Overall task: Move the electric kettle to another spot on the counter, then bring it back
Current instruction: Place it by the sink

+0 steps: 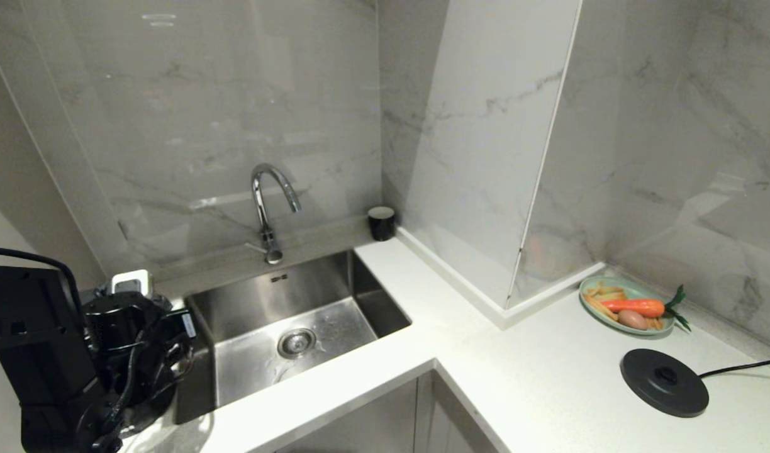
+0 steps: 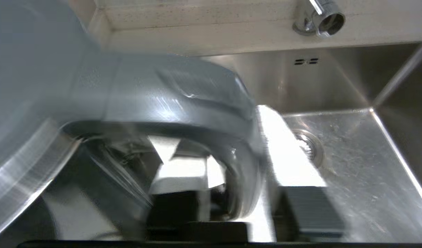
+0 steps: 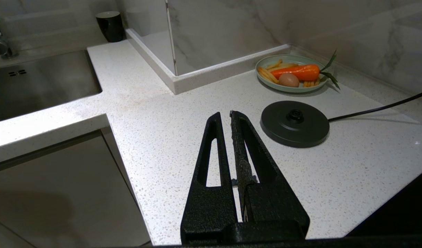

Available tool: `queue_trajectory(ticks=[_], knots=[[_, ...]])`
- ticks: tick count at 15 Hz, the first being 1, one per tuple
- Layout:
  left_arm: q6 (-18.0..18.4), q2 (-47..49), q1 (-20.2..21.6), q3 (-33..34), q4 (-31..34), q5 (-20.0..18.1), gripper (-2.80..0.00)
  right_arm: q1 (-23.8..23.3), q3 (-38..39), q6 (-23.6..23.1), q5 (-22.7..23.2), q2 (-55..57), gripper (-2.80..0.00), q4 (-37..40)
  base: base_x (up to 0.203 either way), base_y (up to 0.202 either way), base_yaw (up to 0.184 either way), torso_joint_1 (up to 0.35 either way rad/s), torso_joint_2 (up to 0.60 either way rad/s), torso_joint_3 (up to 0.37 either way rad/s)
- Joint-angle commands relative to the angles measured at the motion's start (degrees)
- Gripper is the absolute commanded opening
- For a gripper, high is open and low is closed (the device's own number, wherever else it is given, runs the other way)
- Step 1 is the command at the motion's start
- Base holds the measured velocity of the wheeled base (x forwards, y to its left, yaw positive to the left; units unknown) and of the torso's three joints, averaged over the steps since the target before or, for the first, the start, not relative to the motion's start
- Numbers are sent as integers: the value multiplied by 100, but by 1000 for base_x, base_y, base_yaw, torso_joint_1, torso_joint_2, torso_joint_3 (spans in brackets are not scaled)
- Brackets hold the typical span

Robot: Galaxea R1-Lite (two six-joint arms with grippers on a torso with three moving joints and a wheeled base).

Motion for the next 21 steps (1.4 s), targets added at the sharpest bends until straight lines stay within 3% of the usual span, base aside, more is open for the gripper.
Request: queue_trajectory(ticks=[1,11,21], knots=[[-3,-32,-7,26,-38,12,0,0,0,-2,4,0,-280,-2,0,0,0,0,0,0],[-119,-71,-109,801,-38,21,0,0,0,-2,4,0,-280,-2,0,0,0,0,0,0],[-163,-229,-113,887,-38,56,0,0,0,-2,4,0,-280,4,0,0,0,0,0,0]])
